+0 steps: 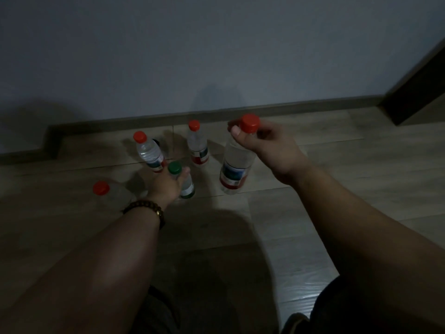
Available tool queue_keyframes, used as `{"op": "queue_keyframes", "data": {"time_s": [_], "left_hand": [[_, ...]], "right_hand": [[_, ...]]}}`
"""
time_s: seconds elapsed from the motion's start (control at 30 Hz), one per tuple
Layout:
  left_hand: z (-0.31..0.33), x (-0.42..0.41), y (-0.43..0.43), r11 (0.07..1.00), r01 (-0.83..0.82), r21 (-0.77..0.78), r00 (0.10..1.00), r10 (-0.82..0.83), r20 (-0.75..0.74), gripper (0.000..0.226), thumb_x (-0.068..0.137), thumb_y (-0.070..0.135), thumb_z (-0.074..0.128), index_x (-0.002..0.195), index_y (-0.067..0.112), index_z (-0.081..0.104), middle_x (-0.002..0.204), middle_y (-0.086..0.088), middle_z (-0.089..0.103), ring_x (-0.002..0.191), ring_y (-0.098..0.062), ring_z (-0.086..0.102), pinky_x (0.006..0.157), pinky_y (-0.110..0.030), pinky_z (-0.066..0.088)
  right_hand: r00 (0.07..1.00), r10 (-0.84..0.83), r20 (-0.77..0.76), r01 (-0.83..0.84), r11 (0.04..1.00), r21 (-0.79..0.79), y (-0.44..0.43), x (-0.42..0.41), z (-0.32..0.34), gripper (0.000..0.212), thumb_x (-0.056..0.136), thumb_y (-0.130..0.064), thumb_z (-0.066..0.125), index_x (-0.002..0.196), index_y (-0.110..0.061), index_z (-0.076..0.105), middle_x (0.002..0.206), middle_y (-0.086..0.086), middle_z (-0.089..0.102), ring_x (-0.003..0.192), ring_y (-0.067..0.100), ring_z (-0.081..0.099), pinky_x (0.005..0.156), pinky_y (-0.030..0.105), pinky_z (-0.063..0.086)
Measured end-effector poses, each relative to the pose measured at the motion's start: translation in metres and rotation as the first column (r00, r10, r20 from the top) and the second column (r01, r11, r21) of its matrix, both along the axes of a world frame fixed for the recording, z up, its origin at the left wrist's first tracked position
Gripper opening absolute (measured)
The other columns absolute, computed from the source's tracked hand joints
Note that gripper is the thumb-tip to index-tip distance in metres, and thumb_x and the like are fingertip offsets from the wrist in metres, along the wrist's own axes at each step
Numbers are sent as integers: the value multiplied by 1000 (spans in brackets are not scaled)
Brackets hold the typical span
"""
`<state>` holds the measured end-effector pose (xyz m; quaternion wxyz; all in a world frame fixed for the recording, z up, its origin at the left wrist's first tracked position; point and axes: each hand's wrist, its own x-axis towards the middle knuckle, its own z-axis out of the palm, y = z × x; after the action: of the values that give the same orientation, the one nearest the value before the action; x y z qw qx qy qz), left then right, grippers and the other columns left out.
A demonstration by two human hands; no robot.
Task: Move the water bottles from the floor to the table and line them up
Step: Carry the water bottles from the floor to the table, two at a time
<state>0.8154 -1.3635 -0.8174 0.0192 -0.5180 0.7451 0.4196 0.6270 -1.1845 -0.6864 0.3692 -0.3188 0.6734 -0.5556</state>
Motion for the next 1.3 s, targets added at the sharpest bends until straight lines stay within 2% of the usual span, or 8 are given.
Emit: {"op": "queue_keyframes", "data": {"time_s": [0.13, 0.33, 0.43, 0.57, 0.73, 0.93, 1.13, 1.3], "left_hand": [[1, 1, 5, 999, 19, -48, 999, -21, -32, 44, 98, 55, 53, 125, 21, 61, 122, -5, 67, 115, -27, 62, 98, -49, 50], [28, 0, 5, 993, 71, -96, 984, -85, -155, 33, 97, 54, 55, 105, 22, 62, 99, 3, 68, 95, -15, 63, 78, -33, 50], [50, 3, 8, 988, 82, -131, 959, -114, -259, 26, 96, 55, 56, 101, 30, 61, 93, 13, 66, 89, 2, 60, 69, -19, 41], [87, 1, 8, 980, 57, -192, 930, -122, -346, 20, 97, 54, 53, 95, 36, 62, 87, 15, 68, 81, 6, 63, 70, -23, 47], [126, -3, 15, 976, -22, -216, 885, -82, -459, 29, 97, 59, 48, 91, 34, 60, 88, 39, 64, 79, 20, 59, 64, -23, 41], [150, -6, 27, 998, -37, -45, 732, -4, -682, 30, 98, 49, 54, 84, 27, 69, 83, 3, 77, 75, -9, 73, 62, -19, 53], [154, -11, 36, 986, 24, 164, 772, 86, -629, 24, 92, 45, 65, 83, 24, 74, 80, -8, 75, 77, -28, 74, 79, -48, 59], [159, -15, 47, 995, 27, 96, 822, 32, -569, 44, 86, 54, 66, 95, 12, 73, 88, -9, 76, 83, -23, 74, 81, -46, 59]], "right_hand": [[996, 81, 41, -81, 997, -17, 0, 5, 7, 27, 91, -39, 68, 111, -22, 72, 115, -7, 71, 108, 2, 65, 91, 29, 46], [980, 153, 126, -147, 987, -59, -3, -1, 18, 36, 88, -43, 67, 124, -48, 65, 127, -11, 65, 120, 8, 61, 89, 22, 53], [960, 108, 257, -86, 992, -97, -6, -5, 21, 48, 85, -41, 69, 132, -38, 61, 119, 2, 69, 119, 23, 64, 91, 30, 57], [957, -51, 285, 60, 998, -24, -13, -2, 17, 36, 95, -38, 61, 124, -19, 66, 107, 8, 72, 114, 37, 66, 100, 50, 53], [971, -93, 222, 87, 996, 37, -17, 4, 13, 36, 98, -46, 58, 104, -12, 66, 96, 8, 73, 96, 35, 71, 87, 47, 58], [990, -74, 120, 63, 994, 93, -20, 11, 16, 40, 91, -52, 67, 97, -13, 68, 82, 2, 72, 81, 27, 73, 73, 39, 62], [986, -75, 151, 55, 989, 139, -17, 21, 21, 26, 92, -35, 71, 97, -9, 67, 82, 8, 68, 77, 25, 69, 61, 30, 56], [983, -84, 163, 61, 988, 140, -14, 23, 29, 16, 88, -22, 73, 91, -6, 69, 77, 10, 69, 67, 26, 68, 56, 28, 56]]}}
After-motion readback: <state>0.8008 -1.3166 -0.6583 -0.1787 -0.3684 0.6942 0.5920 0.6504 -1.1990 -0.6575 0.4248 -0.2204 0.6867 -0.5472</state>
